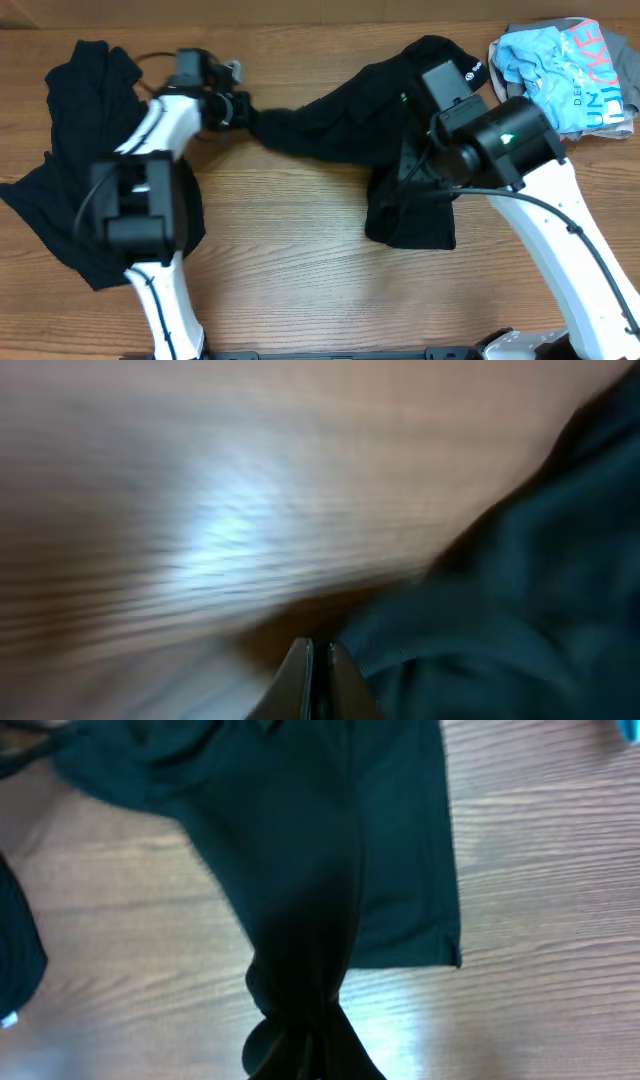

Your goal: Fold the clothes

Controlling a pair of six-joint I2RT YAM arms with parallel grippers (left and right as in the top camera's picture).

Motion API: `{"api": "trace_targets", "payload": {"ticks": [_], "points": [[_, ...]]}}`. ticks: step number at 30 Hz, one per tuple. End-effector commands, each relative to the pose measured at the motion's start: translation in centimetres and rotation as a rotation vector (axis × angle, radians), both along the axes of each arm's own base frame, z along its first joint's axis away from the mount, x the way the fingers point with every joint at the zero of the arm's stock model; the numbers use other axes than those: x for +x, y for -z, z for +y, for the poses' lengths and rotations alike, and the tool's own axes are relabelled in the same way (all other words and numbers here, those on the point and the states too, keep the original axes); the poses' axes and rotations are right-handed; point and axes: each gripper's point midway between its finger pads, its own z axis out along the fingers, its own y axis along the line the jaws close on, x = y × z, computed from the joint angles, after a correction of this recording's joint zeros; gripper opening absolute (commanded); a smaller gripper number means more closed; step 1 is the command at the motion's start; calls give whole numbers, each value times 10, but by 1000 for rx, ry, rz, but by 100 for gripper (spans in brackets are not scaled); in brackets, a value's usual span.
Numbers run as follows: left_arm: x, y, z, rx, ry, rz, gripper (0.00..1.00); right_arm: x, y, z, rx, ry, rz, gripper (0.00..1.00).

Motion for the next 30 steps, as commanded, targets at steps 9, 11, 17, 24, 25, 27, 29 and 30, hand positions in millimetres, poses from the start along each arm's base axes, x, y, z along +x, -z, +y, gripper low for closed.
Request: {"api": "trace_targets", "payload": {"ticks": [9, 11, 17, 24, 25, 27, 29, 30], "points": [[-41, -309, 42, 48, -98, -665, 4, 1, -93, -54, 74, 27, -330, 4], [-57, -341, 46, 53, -118, -736, 4, -7, -117, -65, 76, 30, -390, 4], [-110, -430, 56, 78, -159, -944, 4, -38, -183, -89, 60, 20, -561, 4], [-165, -507, 65, 121, -198, -1134, 4, -62, -218, -98, 58, 4, -671, 4], [-171, -515, 65, 126, -202, -1155, 4, -63, -219, -98, 57, 1, -675, 4], [-179, -524, 66, 133, -208, -1177, 4, -63, -219, -98, 48, -13, -677, 4], [-180, -526, 67, 136, -212, -1181, 4, -61, -218, -97, 42, -18, -671, 4], [-179, -525, 68, 137, -214, -1177, 4, -58, -216, -97, 36, -24, -666, 4]]}}
